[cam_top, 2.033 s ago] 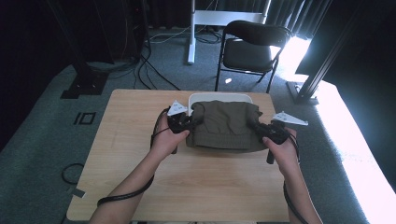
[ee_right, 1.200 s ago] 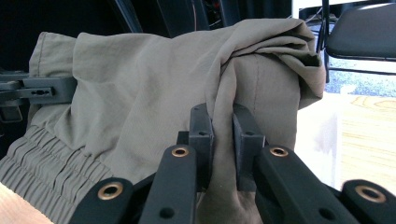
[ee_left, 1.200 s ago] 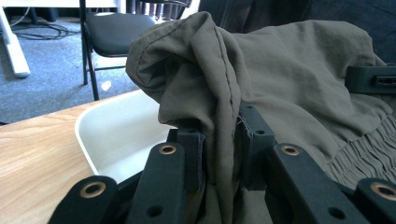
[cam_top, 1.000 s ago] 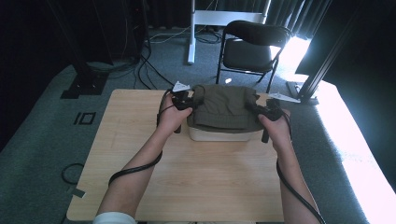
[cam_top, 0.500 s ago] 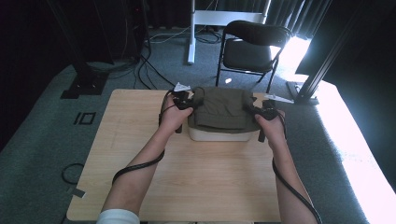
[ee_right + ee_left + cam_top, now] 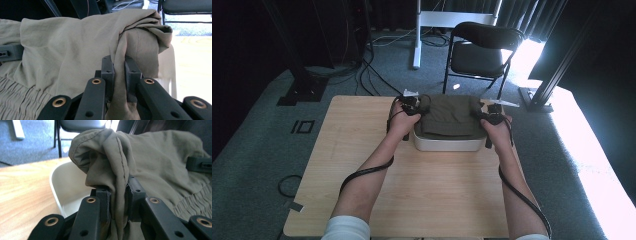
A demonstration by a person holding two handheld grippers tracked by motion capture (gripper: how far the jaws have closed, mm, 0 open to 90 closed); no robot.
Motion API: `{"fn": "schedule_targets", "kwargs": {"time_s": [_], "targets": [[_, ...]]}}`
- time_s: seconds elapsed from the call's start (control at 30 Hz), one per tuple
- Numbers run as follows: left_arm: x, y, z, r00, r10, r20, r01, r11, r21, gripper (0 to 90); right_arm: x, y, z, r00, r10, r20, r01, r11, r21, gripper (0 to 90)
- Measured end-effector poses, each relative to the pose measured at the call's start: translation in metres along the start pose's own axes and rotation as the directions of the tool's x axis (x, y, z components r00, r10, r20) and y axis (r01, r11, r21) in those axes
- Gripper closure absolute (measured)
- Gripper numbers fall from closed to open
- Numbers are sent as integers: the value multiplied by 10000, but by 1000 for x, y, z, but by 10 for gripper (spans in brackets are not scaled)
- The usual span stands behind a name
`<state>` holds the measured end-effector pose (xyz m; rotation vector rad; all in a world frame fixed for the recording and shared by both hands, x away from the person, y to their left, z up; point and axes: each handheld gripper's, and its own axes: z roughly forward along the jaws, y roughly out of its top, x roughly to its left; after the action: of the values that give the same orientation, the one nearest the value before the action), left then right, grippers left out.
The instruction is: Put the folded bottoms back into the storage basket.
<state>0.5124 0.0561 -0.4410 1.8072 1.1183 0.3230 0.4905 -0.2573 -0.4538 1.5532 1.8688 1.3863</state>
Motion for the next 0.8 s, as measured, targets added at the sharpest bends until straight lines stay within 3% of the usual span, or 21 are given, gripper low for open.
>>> {"fn": "schedule_targets", "kwargs": {"time_s": [0.37,0.47,0.63,0.8], "targets": [[4,-16,21,9983,-161,-558,223,9934,1127,774,-6,-16,18,9997,-38,237,19,9969,791,811],[3,-19,27,9974,5,-716,92,9907,1358,773,-6,-19,22,9990,-14,457,-32,9948,1016,810],[4,-21,29,9962,67,-871,57,9899,1417,773,-5,-21,27,9982,0,597,-70,9929,1186,809],[6,-23,33,9956,161,-928,-12,9874,1582,772,-4,-24,34,9954,-357,888,238,9910,1319,805]]}}
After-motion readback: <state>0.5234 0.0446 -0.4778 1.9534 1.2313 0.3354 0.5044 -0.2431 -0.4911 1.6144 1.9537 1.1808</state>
